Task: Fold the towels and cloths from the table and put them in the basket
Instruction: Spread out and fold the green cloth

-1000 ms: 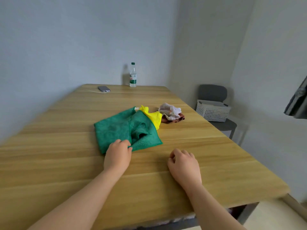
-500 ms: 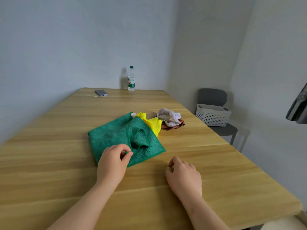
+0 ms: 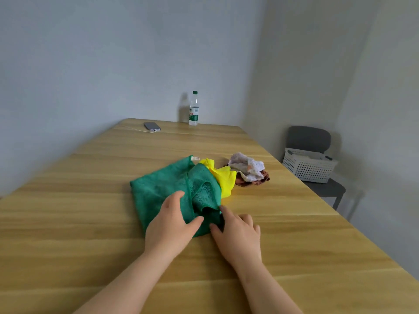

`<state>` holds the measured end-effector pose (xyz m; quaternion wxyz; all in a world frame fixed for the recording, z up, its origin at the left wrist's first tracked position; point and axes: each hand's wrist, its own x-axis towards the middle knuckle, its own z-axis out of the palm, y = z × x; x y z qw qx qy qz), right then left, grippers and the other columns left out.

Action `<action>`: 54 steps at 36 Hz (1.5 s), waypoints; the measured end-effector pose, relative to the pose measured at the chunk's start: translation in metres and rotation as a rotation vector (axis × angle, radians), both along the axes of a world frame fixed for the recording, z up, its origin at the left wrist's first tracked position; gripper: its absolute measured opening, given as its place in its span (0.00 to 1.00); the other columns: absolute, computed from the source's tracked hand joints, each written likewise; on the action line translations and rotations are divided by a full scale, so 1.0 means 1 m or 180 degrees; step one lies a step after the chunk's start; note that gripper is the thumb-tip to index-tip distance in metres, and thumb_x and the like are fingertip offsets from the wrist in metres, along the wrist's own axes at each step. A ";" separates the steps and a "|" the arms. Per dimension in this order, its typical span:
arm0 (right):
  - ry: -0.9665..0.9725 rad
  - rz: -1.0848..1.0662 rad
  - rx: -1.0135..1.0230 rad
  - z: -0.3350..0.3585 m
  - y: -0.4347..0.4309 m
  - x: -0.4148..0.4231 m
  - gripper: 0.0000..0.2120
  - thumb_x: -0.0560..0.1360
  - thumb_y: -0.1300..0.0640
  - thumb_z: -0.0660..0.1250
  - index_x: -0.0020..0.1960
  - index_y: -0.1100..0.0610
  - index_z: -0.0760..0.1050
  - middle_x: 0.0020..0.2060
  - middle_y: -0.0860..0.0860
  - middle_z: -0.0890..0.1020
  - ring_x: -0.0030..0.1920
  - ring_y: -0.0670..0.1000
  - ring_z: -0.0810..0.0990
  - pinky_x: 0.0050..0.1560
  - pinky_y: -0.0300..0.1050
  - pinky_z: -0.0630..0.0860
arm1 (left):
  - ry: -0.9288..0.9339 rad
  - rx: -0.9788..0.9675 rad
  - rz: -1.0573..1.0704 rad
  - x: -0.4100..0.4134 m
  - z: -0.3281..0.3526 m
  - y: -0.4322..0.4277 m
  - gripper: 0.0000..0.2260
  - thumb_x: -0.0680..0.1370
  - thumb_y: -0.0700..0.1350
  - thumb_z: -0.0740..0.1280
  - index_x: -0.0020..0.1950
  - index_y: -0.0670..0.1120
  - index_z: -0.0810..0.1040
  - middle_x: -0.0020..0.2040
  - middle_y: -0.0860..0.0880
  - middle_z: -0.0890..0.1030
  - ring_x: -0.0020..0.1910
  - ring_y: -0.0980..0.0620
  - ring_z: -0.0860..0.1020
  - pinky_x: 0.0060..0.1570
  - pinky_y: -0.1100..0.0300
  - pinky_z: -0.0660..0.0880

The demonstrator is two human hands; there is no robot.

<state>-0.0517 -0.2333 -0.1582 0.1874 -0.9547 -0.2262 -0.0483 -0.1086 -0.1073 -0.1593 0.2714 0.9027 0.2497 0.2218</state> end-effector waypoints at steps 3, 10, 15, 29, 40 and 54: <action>-0.0150 0.0073 0.0074 -0.002 -0.001 0.001 0.18 0.80 0.47 0.55 0.70 0.45 0.64 0.65 0.45 0.74 0.64 0.54 0.66 0.58 0.47 0.63 | 0.0290 0.0575 -0.0116 0.002 -0.002 0.001 0.24 0.78 0.54 0.62 0.72 0.54 0.60 0.69 0.56 0.68 0.61 0.54 0.73 0.50 0.59 0.74; -0.0104 0.0147 0.0401 -0.004 -0.003 0.004 0.12 0.79 0.49 0.57 0.61 0.47 0.72 0.59 0.45 0.76 0.60 0.52 0.69 0.56 0.45 0.64 | 0.0224 0.0429 -0.0262 0.001 -0.001 0.013 0.08 0.80 0.46 0.60 0.54 0.54 0.77 0.52 0.58 0.78 0.45 0.58 0.77 0.40 0.64 0.73; -0.0037 0.0177 0.0814 -0.005 -0.005 0.002 0.09 0.78 0.51 0.60 0.57 0.50 0.74 0.53 0.46 0.78 0.56 0.51 0.73 0.54 0.45 0.69 | 0.0256 0.0469 -0.0440 -0.003 0.003 0.014 0.18 0.78 0.55 0.62 0.66 0.56 0.67 0.63 0.56 0.69 0.46 0.55 0.74 0.40 0.62 0.73; 0.0179 0.0279 0.1367 -0.002 -0.010 -0.004 0.06 0.79 0.53 0.60 0.54 0.50 0.73 0.42 0.44 0.75 0.43 0.47 0.74 0.37 0.40 0.68 | -0.0328 0.0093 -0.0233 0.000 0.009 0.023 0.06 0.81 0.47 0.57 0.50 0.49 0.73 0.45 0.52 0.75 0.31 0.57 0.70 0.30 0.64 0.64; 0.0587 -0.0418 0.2691 0.004 -0.012 -0.002 0.02 0.77 0.59 0.59 0.47 0.55 0.70 0.36 0.47 0.76 0.37 0.48 0.73 0.35 0.43 0.68 | -0.2571 -0.3858 -0.1314 -0.025 0.049 0.031 0.07 0.74 0.46 0.60 0.37 0.47 0.71 0.32 0.50 0.77 0.34 0.53 0.74 0.40 0.58 0.69; 0.0766 0.0325 0.2203 0.002 -0.008 -0.006 0.06 0.76 0.56 0.64 0.51 0.49 0.68 0.42 0.43 0.77 0.45 0.45 0.77 0.47 0.42 0.73 | 0.0116 0.0760 -0.0480 0.001 0.000 0.024 0.15 0.78 0.55 0.62 0.65 0.58 0.69 0.58 0.54 0.73 0.61 0.50 0.69 0.55 0.57 0.71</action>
